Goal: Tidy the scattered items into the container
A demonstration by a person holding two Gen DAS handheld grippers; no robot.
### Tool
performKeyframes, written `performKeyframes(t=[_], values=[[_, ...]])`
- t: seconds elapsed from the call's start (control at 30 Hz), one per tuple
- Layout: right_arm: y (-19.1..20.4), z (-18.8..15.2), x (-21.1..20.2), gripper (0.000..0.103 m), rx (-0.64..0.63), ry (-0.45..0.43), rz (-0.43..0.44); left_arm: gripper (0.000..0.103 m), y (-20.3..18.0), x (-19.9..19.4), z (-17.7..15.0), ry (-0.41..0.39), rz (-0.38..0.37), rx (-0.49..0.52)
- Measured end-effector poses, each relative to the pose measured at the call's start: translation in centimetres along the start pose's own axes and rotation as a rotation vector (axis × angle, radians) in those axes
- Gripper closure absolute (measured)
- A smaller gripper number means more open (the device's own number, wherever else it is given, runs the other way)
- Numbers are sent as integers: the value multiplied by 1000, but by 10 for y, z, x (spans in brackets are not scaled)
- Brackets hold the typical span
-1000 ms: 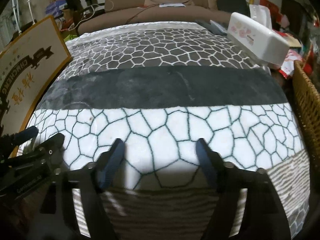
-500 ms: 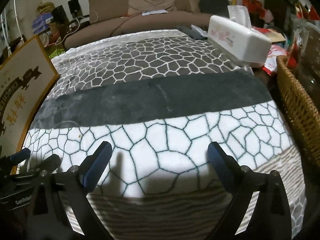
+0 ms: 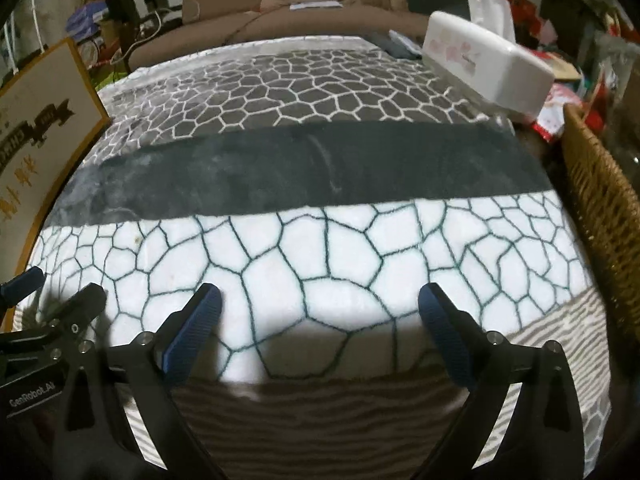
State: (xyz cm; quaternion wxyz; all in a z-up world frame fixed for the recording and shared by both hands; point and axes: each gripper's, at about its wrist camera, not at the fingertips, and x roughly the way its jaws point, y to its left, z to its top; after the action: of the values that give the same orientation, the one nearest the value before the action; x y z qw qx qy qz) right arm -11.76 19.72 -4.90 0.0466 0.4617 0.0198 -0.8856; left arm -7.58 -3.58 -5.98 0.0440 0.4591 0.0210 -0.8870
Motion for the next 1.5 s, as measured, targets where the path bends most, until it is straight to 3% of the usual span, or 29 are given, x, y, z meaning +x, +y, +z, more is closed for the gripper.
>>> performKeyframes(t=[1.5], values=[[4,-1,3,0,-12,15,-19,0,-2,0,-3,-12,19,-26]])
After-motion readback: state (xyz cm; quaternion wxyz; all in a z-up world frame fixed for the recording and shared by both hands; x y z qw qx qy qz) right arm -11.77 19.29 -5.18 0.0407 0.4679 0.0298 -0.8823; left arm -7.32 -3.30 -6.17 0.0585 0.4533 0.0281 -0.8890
